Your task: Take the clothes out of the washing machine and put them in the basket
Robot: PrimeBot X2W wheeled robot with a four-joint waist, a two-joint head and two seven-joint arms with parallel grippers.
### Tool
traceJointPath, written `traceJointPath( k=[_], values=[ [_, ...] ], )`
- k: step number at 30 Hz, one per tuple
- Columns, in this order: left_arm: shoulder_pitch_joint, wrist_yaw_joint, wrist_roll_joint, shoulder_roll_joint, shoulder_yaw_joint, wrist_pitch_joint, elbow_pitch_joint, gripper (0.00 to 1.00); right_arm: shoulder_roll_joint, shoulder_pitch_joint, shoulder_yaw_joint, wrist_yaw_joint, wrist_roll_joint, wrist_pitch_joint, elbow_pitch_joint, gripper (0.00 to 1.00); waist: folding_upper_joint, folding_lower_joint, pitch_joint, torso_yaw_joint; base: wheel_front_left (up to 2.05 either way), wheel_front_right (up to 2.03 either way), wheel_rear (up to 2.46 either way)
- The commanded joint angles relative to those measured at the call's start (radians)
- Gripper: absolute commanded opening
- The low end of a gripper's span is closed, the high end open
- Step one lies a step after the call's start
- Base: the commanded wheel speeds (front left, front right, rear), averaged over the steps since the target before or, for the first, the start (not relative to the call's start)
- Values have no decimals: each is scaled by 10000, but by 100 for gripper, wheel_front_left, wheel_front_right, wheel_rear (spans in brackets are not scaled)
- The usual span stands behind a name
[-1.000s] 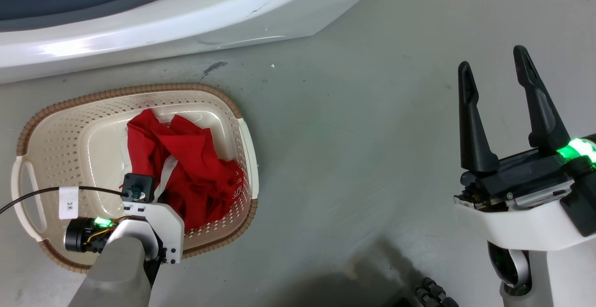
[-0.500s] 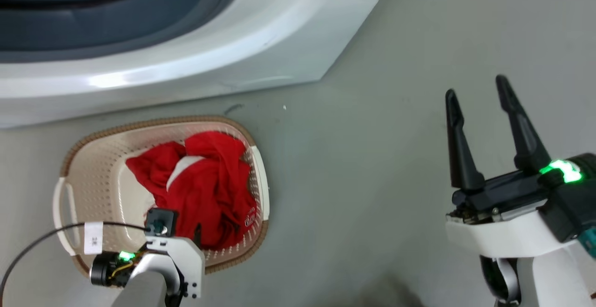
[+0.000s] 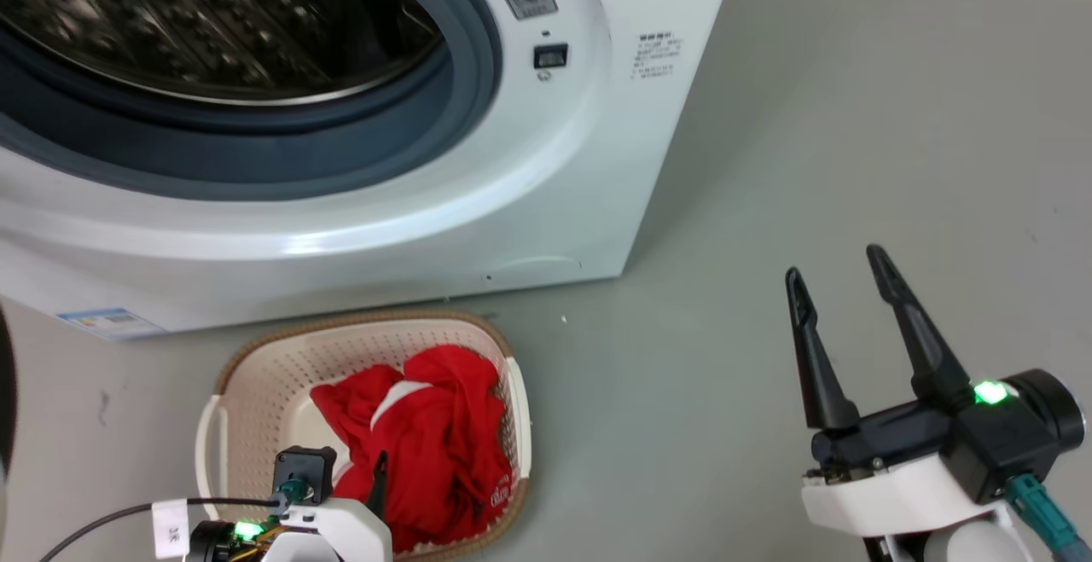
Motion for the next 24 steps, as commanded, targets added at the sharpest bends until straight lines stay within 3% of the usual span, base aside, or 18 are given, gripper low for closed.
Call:
traceJointPath(
  k=[1, 3, 24],
  values=[
    [257, 84, 26, -67, 89, -24, -374, 100, 0, 187, 37, -7, -82, -24, 38, 100, 0, 1, -611, 273, 0, 0, 0],
    [855, 219, 106, -153, 296, -25, -1525, 100, 2, 488, 5, -7, -146, -24, 104, 100, 0, 1, -1128, 400, 0, 0, 0],
    [3538, 904, 762, -773, 1672, -26, -7699, 100, 3, 1770, -705, -7, 182, -23, 486, 100, 0, 1, -2872, 781, 0, 0, 0]
  ],
)
